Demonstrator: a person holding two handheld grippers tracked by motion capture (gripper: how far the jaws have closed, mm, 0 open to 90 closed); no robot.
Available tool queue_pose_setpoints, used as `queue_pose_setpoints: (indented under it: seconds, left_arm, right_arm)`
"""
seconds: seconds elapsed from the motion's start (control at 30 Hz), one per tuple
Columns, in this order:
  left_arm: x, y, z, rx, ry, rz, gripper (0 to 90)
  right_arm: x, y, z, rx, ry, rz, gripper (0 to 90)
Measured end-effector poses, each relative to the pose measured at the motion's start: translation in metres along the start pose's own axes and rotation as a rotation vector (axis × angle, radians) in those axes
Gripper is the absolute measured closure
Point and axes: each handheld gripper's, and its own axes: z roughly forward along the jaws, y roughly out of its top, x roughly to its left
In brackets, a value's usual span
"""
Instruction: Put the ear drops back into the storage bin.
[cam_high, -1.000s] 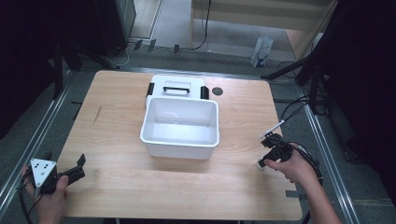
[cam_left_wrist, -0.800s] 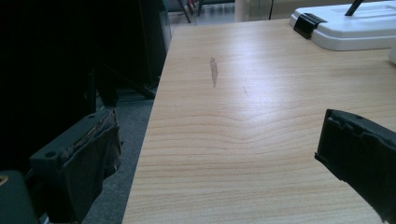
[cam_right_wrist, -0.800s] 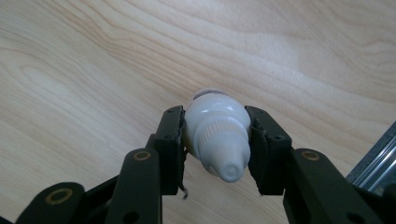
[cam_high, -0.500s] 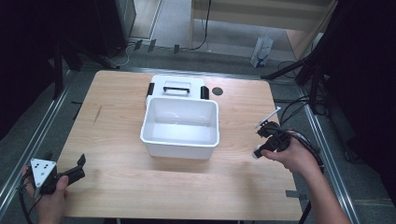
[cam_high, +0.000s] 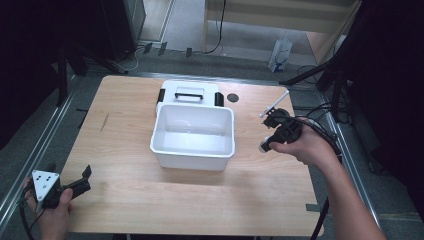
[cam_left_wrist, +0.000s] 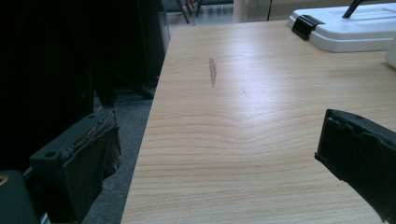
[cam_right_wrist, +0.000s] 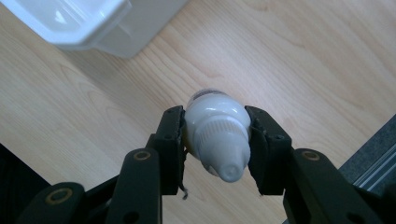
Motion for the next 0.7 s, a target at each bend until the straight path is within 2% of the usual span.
queue_pose_setpoints:
  seconds: [0.2, 0.4, 0.7]
  left_arm:
    - [0.000, 0.000, 0.000, -0.003, 0.001, -0.006, 0.3]
    - [0.000, 0.000, -0.001, -0.003, 0.003, -0.005, 0.2]
    - [0.001, 0.000, -0.001, -0.001, 0.002, -0.005, 0.3]
  right_arm:
    - [0.013, 0.022, -0.011, -0.007, 0.007, -0.050, 61.1]
    - [0.026, 0.043, -0.014, -0.017, 0.017, -0.103, 61.1]
    - [0.043, 0.065, -0.015, -0.043, 0.030, -0.174, 61.1]
